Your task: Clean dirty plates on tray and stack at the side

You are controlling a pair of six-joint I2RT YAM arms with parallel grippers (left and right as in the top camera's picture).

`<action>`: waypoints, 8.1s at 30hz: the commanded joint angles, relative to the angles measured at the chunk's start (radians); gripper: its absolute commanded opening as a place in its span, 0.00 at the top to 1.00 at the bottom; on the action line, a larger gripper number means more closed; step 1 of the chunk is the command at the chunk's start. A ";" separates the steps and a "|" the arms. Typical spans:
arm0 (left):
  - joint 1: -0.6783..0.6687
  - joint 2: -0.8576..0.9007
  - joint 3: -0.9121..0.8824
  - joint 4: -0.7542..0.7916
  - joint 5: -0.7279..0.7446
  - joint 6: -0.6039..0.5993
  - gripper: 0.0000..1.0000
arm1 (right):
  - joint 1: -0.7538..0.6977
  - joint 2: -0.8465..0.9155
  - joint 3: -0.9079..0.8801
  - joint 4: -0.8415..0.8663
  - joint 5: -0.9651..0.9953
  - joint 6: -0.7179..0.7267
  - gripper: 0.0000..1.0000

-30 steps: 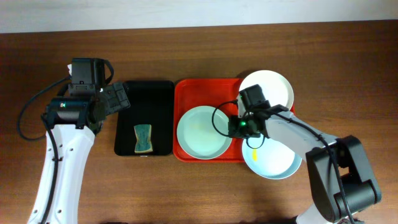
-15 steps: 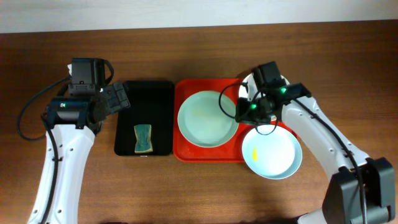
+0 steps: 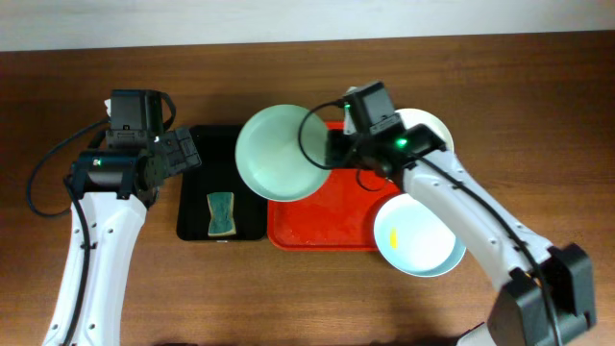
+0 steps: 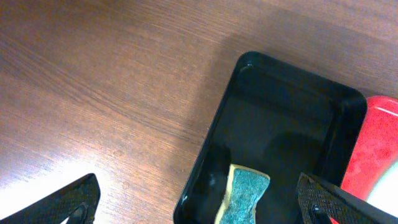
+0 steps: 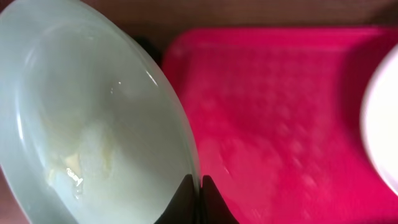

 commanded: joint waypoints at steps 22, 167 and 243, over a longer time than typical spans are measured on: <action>0.003 0.002 -0.003 0.001 -0.014 -0.017 0.01 | 0.153 0.245 0.020 0.460 0.390 -0.126 0.96; 0.003 0.002 -0.003 0.001 -0.014 -0.017 0.01 | -1.181 0.116 -0.037 -0.333 -0.020 -0.093 0.96; 0.003 0.002 -0.003 0.001 -0.014 -0.017 0.01 | -0.874 -0.035 -0.104 -0.783 0.132 -0.199 0.52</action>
